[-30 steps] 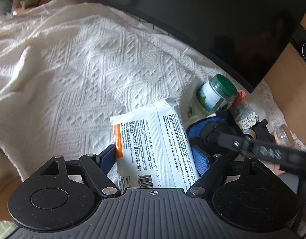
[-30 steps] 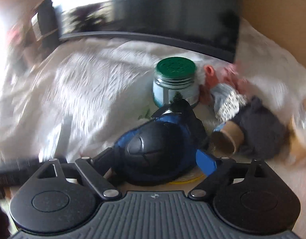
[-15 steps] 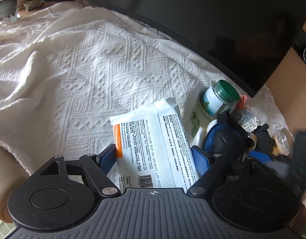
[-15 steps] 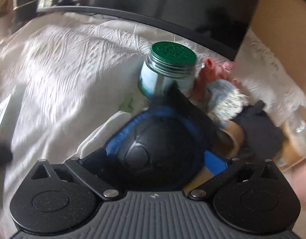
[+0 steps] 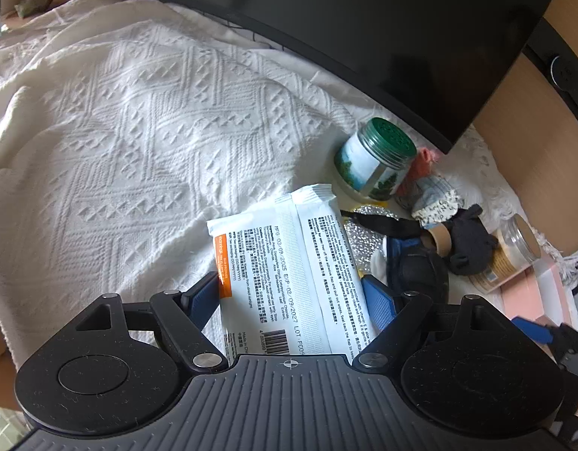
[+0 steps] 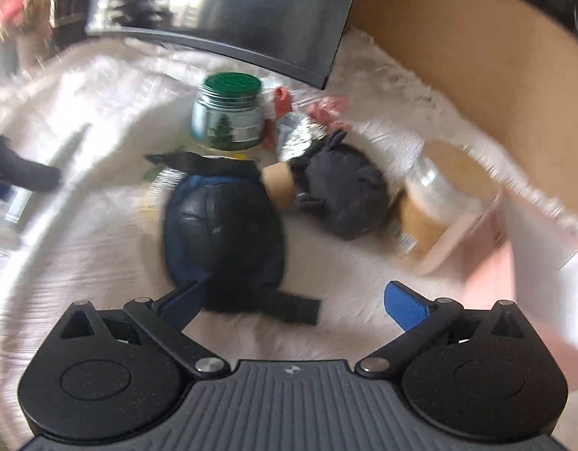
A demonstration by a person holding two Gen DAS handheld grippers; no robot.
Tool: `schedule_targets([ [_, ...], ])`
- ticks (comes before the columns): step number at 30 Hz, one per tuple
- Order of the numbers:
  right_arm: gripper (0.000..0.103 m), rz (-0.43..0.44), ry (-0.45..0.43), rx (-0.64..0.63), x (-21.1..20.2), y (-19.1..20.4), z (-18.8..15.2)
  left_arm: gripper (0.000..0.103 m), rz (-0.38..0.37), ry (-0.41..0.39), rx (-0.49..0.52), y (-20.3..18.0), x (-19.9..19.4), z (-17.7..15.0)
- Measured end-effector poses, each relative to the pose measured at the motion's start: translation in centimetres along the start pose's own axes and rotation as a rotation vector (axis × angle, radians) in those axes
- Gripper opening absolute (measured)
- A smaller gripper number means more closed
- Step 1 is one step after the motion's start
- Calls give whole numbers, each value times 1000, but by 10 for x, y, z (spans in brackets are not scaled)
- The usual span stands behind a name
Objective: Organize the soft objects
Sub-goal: 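Lift the knee pad with the right tool while the left tool carries the packet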
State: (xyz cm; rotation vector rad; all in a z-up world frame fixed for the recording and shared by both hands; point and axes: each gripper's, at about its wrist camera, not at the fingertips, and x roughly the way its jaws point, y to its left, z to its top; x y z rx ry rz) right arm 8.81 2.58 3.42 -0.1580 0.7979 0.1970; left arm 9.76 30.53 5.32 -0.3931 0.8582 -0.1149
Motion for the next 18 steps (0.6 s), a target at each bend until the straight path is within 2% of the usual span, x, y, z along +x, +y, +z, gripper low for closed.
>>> schedule_targets([
  [3, 103, 51, 12, 35, -6, -4, -4, 85, 9, -2, -3, -1, -1, -1],
  [11, 103, 78, 1, 34, -4, 5, 1, 85, 9, -16, -28, 12, -14, -7],
  [15, 103, 88, -30, -13, 11, 17, 20, 85, 10, 6, -43, 18, -9, -14],
  [18, 103, 80, -23, -53, 38, 27, 38, 85, 6, 19, -37, 18, -6, -18],
])
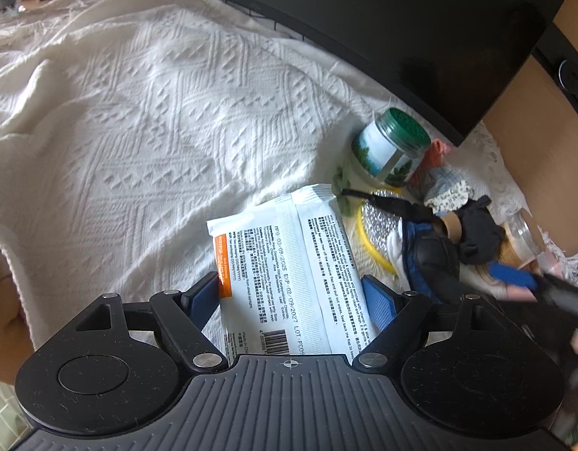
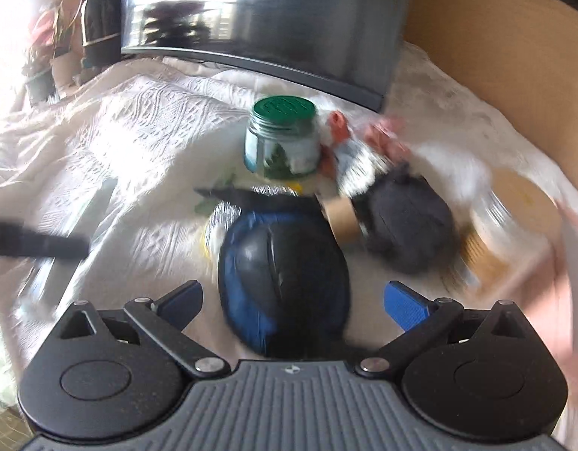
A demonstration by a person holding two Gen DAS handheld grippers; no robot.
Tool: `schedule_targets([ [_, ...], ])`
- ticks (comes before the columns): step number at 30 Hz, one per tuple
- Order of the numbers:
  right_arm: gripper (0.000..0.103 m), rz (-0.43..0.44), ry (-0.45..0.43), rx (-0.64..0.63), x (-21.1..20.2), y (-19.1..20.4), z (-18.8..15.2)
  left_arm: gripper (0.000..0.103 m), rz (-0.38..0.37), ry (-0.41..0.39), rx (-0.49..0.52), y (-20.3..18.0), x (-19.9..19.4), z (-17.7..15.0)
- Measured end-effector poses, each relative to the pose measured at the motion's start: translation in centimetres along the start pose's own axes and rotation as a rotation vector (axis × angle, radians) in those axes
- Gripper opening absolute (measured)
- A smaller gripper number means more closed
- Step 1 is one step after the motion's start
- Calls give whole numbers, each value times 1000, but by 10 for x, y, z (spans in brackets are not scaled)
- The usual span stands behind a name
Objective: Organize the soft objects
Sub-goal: 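Lift the knee pad with the right tool while the left tool carries the packet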
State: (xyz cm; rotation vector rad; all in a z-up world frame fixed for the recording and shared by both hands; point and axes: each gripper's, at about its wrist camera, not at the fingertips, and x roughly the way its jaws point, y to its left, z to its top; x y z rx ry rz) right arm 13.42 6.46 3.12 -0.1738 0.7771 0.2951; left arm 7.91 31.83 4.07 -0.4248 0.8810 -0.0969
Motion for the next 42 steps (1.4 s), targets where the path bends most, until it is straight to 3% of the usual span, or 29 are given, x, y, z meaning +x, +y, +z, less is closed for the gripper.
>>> schedule_targets([
  [5, 102, 63, 143, 82, 48, -12, 7, 85, 5, 13, 11, 2, 0, -5],
  [7, 91, 112, 156, 143, 46, -22, 7, 85, 10, 8, 3, 6, -2, -6],
  [10, 78, 131, 142, 137, 29, -29, 13, 85, 22, -4, -17, 11, -3, -4],
  [12, 76, 123, 125, 111, 15, -30, 19, 85, 25, -13, -24, 10, -3, -2],
  [18, 76, 157, 64, 119, -24, -40, 42, 85, -3, -41, 1, -15, -3, 4],
  [26, 78, 268, 120, 247, -29, -56, 57, 85, -23, -49, 27, -37, -4, 4],
  [31, 78, 194, 237, 215, 8, -41, 30, 85, -22, -39, 54, -44, -1, 0],
  [37, 78, 168, 226, 245, 30, -35, 11, 85, -50, 58, 94, -51, 18, -22],
  [42, 83, 130, 238, 137, 30, -26, 7, 85, -22, 108, 192, -70, 27, -33],
])
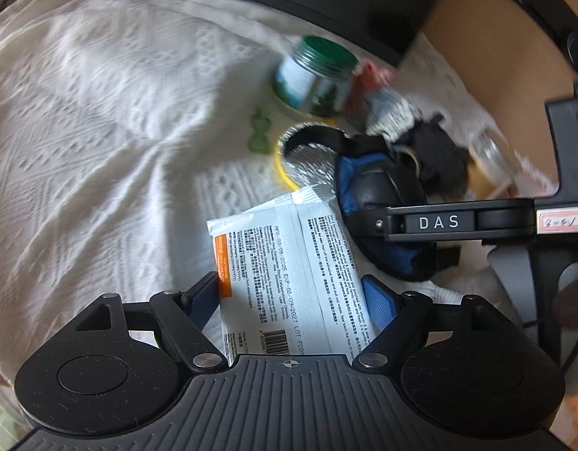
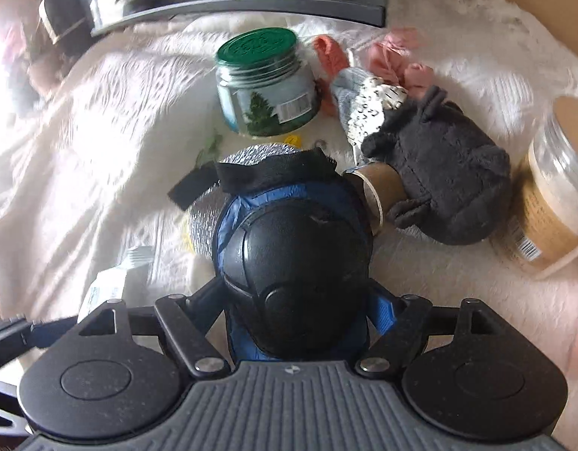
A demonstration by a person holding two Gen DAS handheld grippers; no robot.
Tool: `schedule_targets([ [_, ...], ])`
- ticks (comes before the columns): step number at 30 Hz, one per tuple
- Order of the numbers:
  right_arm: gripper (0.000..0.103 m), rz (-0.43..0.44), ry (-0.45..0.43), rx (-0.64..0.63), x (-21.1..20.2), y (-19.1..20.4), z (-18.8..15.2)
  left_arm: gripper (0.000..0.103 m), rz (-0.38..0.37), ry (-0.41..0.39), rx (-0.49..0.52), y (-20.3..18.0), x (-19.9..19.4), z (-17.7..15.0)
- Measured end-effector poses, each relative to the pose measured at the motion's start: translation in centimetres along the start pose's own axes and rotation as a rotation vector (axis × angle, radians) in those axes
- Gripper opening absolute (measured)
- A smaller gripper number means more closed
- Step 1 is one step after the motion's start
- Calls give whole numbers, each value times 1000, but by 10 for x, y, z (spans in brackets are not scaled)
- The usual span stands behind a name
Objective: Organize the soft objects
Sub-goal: 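Lift the knee pad with the right tool while the left tool carries the packet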
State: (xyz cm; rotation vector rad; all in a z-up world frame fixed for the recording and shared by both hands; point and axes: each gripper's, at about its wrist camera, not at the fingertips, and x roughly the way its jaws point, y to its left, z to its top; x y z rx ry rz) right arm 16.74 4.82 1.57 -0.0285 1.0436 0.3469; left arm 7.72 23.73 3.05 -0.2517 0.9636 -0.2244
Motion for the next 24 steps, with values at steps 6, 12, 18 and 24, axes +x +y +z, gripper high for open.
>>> schedule_targets([
  [6, 89, 6, -46, -83, -28, -9, -26, 85, 15, 8, 30, -10, 4, 1],
  [12, 90, 0, -64, -75, -54, -32, -77, 85, 46, 22, 24, -12, 7, -1],
  [18, 90, 164, -29, -79, -53, -10, -98, 85, 93, -6, -7, -10, -2, 2],
  [24, 90, 277, -42, -195, -63, 25, -98, 85, 176, -77, -45, 0, -29, 5],
])
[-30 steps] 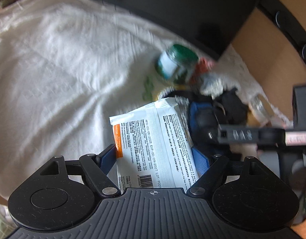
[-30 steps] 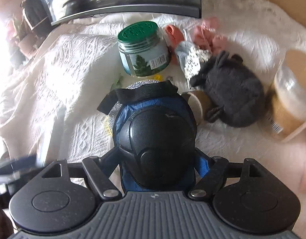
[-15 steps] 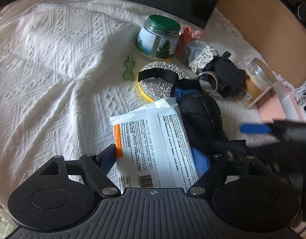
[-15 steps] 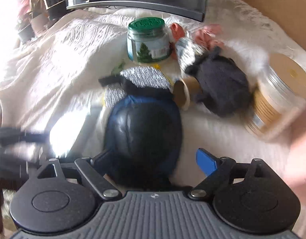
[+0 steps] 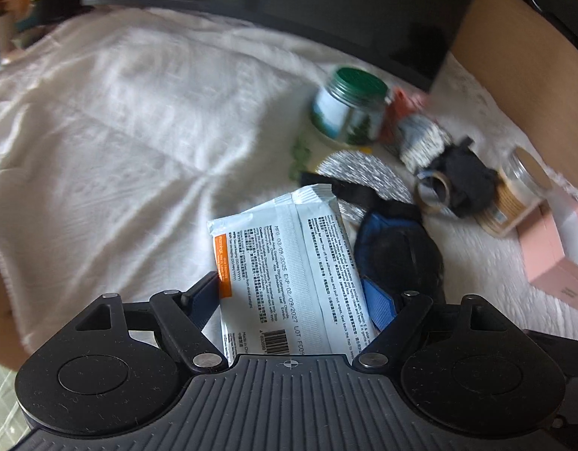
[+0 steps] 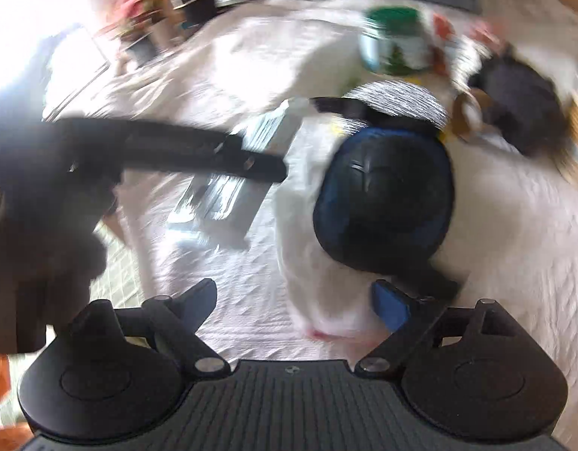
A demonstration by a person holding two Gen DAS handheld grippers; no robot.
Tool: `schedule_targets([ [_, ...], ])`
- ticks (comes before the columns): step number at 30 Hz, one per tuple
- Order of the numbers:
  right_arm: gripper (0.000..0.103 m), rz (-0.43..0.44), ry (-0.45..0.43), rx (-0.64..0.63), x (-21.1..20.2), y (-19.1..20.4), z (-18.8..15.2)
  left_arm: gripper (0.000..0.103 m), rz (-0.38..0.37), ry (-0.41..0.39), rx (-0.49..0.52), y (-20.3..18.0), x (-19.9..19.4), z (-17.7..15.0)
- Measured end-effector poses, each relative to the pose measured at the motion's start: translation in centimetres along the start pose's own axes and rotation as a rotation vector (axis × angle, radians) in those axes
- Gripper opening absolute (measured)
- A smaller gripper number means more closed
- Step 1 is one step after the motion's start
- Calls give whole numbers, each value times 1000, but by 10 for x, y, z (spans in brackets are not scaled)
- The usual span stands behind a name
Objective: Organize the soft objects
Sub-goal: 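Lift the knee pad with the right tool while the left tool carries the packet, then lower knee pad and packet into the pink box and open both tools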
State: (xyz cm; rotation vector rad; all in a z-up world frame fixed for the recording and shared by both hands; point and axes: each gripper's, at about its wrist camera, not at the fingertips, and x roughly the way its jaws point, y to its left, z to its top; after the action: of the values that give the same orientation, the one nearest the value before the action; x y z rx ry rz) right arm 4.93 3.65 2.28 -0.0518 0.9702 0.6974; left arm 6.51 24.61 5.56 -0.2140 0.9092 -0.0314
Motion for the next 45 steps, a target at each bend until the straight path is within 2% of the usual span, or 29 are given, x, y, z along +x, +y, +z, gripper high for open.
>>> schedule_targets([
  [3, 92, -69, -10, -33, -18, -12, -6, 85, 9, 1, -29, 2, -6, -11],
  [8, 92, -148, -88, 77, -45, -52, 14, 85, -15, 55, -41, -21, -1, -37],
  [12, 92, -202, -134, 150, -57, -76, 38, 85, 117, 65, 74, -58, 11, -52],
  [14, 92, -215, -134, 177, -51, -79, 49, 85, 156, 80, 91, -62, 17, -59],
  [20, 92, -196, -23, 283, 3, -73, 66, 85, 163, 67, 81, -59, 16, -63],
  [24, 92, -148, 53, 219, 34, -52, 67, 85, 158, 55, 93, -59, 14, -67],
  [25, 88, -181, 69, 171, 38, -45, 67, 85, 156, 56, 95, -59, 14, -67],
  [26, 78, -223, 68, 114, 39, -38, 68, 85, 155, 57, 98, -59, 14, -66],
  [27, 76, -231, 62, 67, 37, -34, 71, 85, 155, 56, 102, -59, 14, -67],
  [29, 75, -188, 35, 68, 24, -35, 80, 85, 154, 53, 106, -60, 15, -67],
  [33, 75, -177, -52, 55, -5, -37, 103, 85, 144, 59, 103, -58, 14, -65],
  [37, 75, -130, -83, 89, -35, -49, 123, 85, 22, 21, 23, -44, 3, -52],
  [39, 75, -122, -102, 91, -54, -54, 131, 85, 16, -23, 39, -41, -3, -34],
  [43, 76, -154, -169, 87, -91, -61, 156, 84, -29, -90, 54, -35, -10, 24],
  [45, 76, -171, -211, 86, -114, -67, 165, 85, -60, -129, 95, -40, -12, 58],
])
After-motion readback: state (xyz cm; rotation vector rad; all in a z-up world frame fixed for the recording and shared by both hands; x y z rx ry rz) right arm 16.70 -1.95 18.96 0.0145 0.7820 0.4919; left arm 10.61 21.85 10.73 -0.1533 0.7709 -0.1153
